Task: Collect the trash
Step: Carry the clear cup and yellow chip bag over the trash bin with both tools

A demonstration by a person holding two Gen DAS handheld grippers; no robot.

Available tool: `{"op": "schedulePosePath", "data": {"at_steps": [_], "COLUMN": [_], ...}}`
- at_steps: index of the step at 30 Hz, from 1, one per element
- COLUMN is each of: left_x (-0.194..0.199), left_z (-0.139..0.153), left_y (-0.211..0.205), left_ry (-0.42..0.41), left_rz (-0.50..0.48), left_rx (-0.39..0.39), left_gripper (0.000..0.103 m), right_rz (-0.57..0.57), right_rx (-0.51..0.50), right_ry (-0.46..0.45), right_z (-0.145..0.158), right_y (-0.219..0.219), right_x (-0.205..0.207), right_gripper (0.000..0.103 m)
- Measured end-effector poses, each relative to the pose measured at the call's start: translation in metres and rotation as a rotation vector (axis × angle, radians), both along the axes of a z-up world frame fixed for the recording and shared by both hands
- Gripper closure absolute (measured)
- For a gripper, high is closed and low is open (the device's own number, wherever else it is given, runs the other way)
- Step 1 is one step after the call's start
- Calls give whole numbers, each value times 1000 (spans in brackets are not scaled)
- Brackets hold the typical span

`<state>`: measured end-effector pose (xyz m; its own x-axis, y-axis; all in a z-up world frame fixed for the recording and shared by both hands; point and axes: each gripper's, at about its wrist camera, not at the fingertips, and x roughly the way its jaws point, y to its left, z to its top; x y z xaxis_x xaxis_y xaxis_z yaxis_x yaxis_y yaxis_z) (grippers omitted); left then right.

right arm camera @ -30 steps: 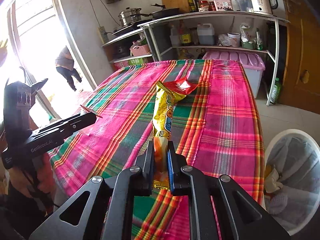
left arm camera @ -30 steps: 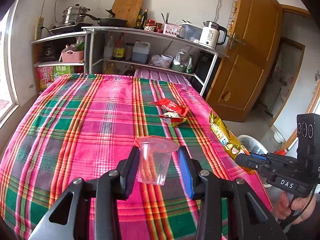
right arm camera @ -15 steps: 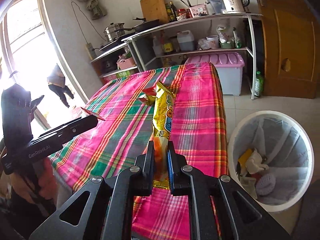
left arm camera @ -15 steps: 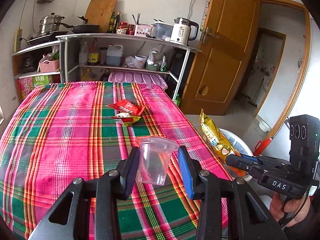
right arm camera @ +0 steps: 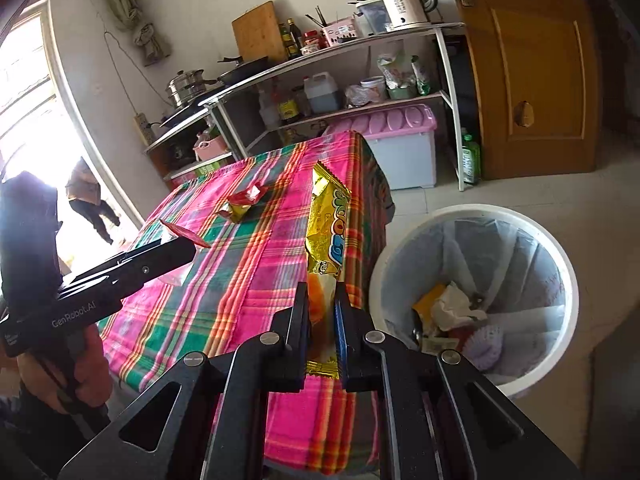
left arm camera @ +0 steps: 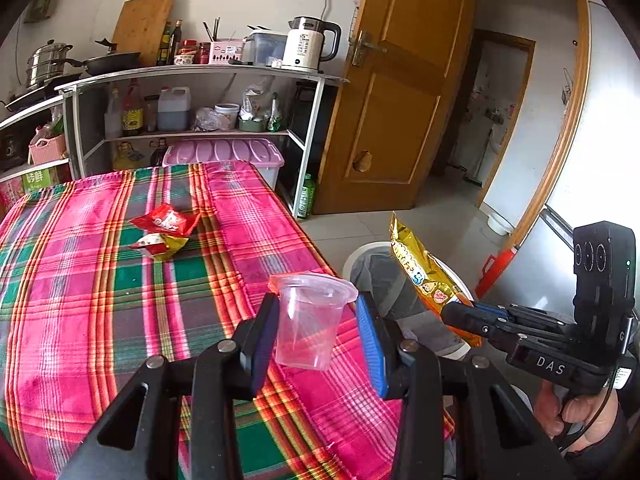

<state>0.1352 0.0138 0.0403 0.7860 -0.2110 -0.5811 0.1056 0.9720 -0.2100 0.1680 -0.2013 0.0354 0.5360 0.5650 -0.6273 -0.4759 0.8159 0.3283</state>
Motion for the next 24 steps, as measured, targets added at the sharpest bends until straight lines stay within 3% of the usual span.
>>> {"op": "schedulePosePath", "data": {"at_steps": [24], "left_x": [57], "left_z": [-20], "left_y": [-81], "left_ry": [48], "left_rz": [-171], "left_rx": [6], "left_gripper": [62], "right_rz": [-188], "right_rx": [0], "right_ry": [83], "right_z": [-28], "right_y": [-70], "right_x": [24], "right_gripper": [91]}}
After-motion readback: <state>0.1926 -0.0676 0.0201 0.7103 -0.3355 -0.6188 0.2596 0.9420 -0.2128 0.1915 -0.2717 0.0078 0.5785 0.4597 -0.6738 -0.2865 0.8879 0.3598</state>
